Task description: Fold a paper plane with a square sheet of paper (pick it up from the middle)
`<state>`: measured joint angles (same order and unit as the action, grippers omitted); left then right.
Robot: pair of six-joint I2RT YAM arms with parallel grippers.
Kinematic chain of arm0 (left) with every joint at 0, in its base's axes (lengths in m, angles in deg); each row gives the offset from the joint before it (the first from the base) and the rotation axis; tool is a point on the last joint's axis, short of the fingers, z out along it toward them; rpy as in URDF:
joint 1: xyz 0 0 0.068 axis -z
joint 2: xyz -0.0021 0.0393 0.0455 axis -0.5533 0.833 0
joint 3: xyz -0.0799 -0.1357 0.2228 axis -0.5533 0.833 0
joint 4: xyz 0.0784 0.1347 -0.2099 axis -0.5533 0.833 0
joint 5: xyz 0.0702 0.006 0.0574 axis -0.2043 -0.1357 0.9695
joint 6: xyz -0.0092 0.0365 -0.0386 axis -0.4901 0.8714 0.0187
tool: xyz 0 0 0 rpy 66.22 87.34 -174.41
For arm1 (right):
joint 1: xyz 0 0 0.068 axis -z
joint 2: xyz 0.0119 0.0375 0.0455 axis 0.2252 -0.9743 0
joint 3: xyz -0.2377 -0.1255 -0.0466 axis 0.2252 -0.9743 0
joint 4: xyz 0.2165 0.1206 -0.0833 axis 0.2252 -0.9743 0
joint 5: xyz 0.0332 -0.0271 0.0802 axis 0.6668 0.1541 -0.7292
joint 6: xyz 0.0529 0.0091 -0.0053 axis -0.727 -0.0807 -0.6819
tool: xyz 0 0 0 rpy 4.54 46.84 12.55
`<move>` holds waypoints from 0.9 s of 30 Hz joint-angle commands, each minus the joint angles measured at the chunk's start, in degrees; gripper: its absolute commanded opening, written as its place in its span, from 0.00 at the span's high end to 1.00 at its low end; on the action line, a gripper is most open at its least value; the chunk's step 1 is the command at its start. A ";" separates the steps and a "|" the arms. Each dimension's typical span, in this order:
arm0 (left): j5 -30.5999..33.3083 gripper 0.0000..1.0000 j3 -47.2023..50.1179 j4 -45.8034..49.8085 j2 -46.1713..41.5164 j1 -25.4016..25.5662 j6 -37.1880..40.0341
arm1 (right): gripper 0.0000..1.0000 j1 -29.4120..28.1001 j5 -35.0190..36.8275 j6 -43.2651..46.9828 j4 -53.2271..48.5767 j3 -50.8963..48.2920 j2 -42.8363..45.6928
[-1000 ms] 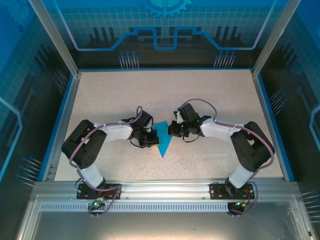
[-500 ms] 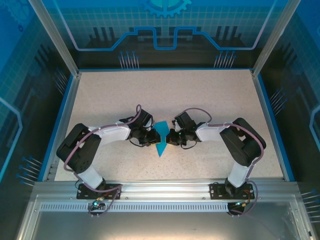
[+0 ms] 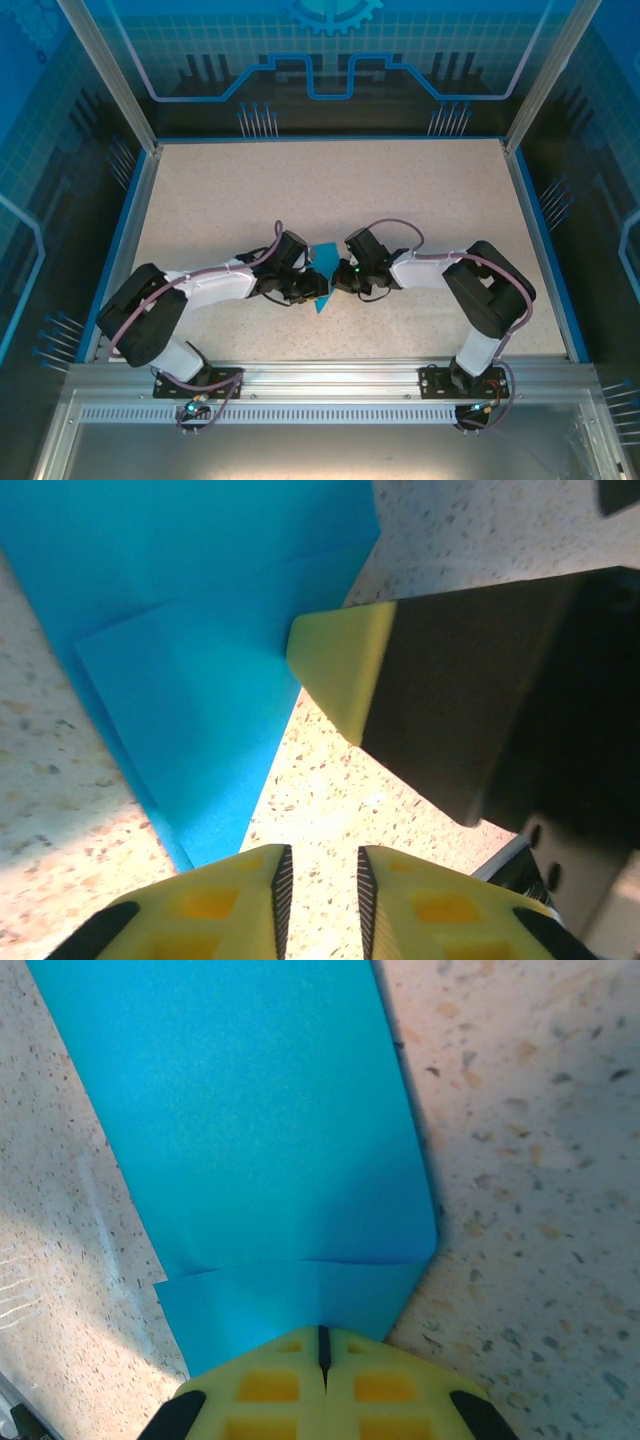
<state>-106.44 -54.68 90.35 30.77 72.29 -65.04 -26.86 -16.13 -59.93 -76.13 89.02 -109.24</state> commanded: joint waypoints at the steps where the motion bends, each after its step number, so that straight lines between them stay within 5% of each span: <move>1: 0.14 0.80 0.62 -2.03 2.57 0.78 -2.05 | 1.00 -0.75 2.85 -1.73 -4.80 -1.09 0.30; 27: 1.81 1.00 4.26 1.24 5.44 0.79 -1.03 | 1.00 -4.85 -4.29 2.54 1.48 -2.04 1.68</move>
<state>-106.25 -52.12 89.02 35.32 72.86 -66.19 -30.78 -19.73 -56.90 -74.42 88.32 -106.82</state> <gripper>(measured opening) 0.027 0.022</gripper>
